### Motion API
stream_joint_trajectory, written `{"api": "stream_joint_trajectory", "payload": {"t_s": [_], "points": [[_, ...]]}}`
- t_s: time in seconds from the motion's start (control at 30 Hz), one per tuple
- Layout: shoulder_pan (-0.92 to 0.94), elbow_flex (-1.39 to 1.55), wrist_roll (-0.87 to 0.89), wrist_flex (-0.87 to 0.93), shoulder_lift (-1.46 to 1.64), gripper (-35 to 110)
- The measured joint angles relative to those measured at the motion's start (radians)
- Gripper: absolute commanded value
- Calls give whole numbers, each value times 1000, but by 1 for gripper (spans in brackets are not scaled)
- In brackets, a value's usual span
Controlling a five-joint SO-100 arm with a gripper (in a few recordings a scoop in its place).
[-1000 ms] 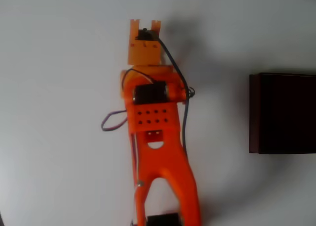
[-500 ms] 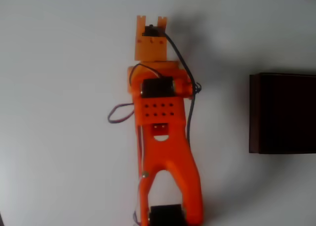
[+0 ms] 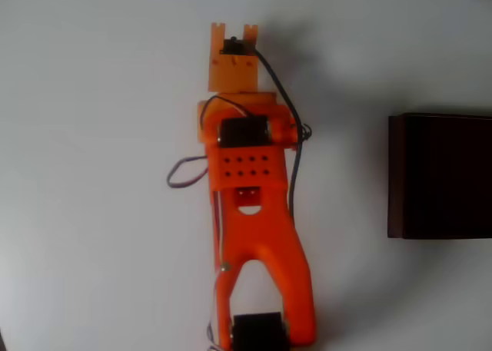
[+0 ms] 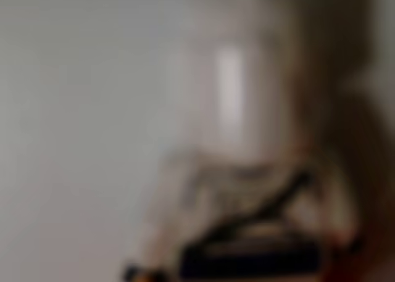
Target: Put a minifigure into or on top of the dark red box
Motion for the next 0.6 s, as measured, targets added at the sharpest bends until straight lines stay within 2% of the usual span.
{"api": "stream_joint_trajectory", "payload": {"t_s": [0.17,0.3,0.4,0.6], "points": [[0,-8,-9,23,0,0],[14,-87,-52,163,-2,0],[57,-140,-167,273,23,0],[236,-236,-551,459,242,0]]}}
